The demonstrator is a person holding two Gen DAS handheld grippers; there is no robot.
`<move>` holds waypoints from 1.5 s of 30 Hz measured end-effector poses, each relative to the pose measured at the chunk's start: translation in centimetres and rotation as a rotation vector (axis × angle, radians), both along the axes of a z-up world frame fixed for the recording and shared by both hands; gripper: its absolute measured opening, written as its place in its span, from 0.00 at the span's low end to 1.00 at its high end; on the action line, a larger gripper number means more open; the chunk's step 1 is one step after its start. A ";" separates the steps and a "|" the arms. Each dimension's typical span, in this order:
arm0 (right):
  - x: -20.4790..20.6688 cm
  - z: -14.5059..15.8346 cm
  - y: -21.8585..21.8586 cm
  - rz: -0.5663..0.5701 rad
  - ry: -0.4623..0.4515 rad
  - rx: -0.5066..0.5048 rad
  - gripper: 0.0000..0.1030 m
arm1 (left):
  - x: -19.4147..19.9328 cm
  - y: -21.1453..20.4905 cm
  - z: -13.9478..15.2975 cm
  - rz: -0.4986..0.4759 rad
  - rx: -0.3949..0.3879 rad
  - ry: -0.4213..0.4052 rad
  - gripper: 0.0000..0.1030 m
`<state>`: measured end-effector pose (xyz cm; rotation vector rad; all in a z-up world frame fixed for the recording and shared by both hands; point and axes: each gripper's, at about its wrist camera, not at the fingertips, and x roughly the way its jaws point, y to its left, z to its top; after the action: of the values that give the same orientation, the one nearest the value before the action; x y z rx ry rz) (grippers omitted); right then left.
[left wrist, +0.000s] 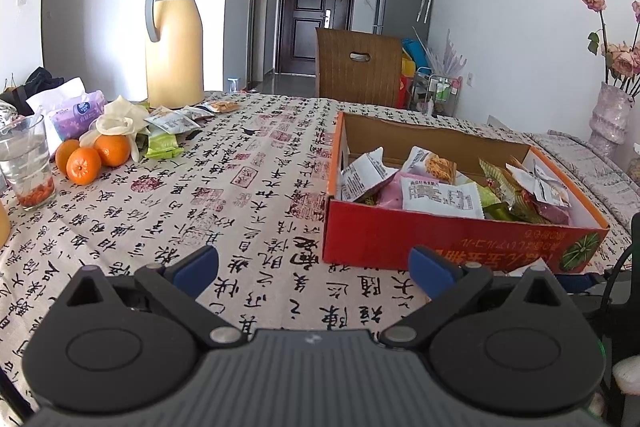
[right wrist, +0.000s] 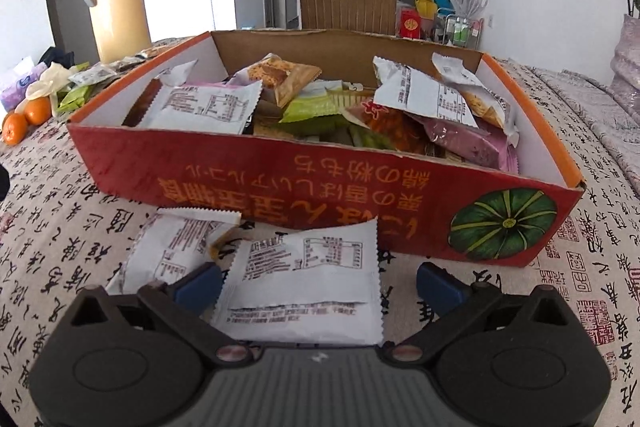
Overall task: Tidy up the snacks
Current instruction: 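Grasp a white packet with the right tool, then hold the white packet in the right tool while the left tool grasps the last white packet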
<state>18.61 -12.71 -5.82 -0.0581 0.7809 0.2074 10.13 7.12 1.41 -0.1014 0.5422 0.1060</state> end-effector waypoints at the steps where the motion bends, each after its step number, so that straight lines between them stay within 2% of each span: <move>1: -0.1 -0.1 0.1 -0.006 -0.008 0.001 1.00 | 0.0 0.0 -0.1 -0.001 -0.001 0.002 1.00; 8: -0.3 0.0 -0.3 0.001 -0.023 0.007 0.99 | 0.2 -0.2 -0.4 -0.003 -0.004 0.017 1.00; 9: -0.5 0.1 -0.3 0.012 -0.028 0.011 0.91 | 0.1 -0.2 -0.4 -0.004 -0.002 0.017 1.00; 10: -0.7 0.2 -0.2 0.026 -0.037 0.013 0.80 | 0.1 -0.3 -0.4 -0.004 0.000 0.017 1.00; 11: -1.0 0.4 -0.1 0.039 -0.046 0.014 0.74 | 0.0 -0.3 -0.4 -0.004 0.002 0.018 1.00; 12: -1.1 0.6 -0.1 0.048 -0.052 0.014 0.69 | 0.0 -0.3 -0.4 -0.005 0.005 0.019 1.00; 14: -1.5 0.7 0.0 0.055 -0.063 0.010 0.65 | -0.1 -0.5 -0.4 -0.008 0.013 0.020 1.00; 15: -1.6 0.9 0.0 0.057 -0.071 0.012 0.59 | -0.2 -0.5 -0.4 -0.009 0.015 0.021 1.00; 16: -1.8 1.1 -0.2 0.064 -0.078 0.022 0.33 | -0.2 -0.6 -0.4 -0.009 0.016 0.022 1.00; 17: -1.9 1.2 -0.3 0.072 -0.071 0.031 0.16 | -0.2 -0.6 -0.4 -0.009 0.017 0.023 1.00; 18: -1.9 1.3 -0.5 0.077 -0.058 0.049 0.13 | -0.2 -0.7 -0.4 -0.008 0.017 0.025 1.00; 22: -2.4 1.5 -1.2 0.070 -0.080 0.067 0.10 | -0.2 -1.2 -0.3 -0.016 0.024 0.028 1.00; 31: -4.3 2.7 -4.0 0.034 -0.147 0.113 0.09 | 0.4 -3.3 -0.8 -0.048 0.043 0.057 1.00; 45: -5.5 2.8 -9.7 -0.063 -0.195 0.129 0.09 | 3.3 -8.3 -2.3 -0.110 0.071 0.153 1.00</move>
<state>13.14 -22.36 -3.02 0.0673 0.5731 0.1889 13.41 -1.19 -0.88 0.0059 0.6950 0.0254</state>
